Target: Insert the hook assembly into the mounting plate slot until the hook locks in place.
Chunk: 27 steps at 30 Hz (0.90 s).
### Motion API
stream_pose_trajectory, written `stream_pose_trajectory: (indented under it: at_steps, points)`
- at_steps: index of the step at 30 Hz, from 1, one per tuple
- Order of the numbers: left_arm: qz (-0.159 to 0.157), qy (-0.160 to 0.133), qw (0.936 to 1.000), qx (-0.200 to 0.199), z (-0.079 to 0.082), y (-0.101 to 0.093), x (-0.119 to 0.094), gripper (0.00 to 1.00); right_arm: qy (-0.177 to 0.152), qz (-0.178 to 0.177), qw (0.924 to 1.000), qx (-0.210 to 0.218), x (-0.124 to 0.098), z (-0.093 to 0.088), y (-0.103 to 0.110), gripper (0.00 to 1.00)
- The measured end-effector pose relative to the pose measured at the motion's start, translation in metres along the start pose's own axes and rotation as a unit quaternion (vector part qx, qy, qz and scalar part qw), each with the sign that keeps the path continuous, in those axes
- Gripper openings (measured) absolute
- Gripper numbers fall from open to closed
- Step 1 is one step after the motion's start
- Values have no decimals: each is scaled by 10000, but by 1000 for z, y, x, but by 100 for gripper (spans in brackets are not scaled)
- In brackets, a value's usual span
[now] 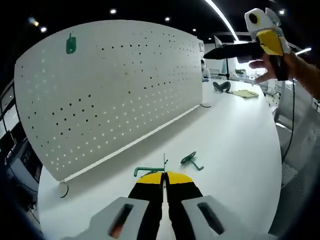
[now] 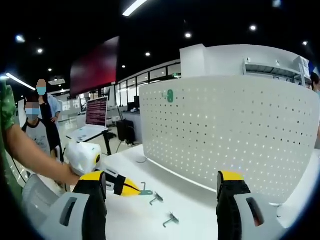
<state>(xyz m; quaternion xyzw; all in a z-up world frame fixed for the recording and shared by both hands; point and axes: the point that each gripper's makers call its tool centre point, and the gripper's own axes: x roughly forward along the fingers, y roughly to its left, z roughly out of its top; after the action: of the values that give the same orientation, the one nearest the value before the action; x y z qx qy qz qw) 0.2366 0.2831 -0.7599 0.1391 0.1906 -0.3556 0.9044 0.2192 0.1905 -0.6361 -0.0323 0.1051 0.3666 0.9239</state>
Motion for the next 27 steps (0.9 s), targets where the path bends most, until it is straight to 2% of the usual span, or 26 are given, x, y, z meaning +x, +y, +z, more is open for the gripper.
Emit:
stream_pose_trajectory:
  at_steps: [7, 27]
  points:
    - [-163, -140, 9997, 101, 17, -14, -6, 1, 76, 14, 10000, 28, -1, -8, 1, 93]
    - [-400, -454, 9981, 95, 46, -34, -29, 1, 354, 157, 9992, 60, -6, -32, 2, 90]
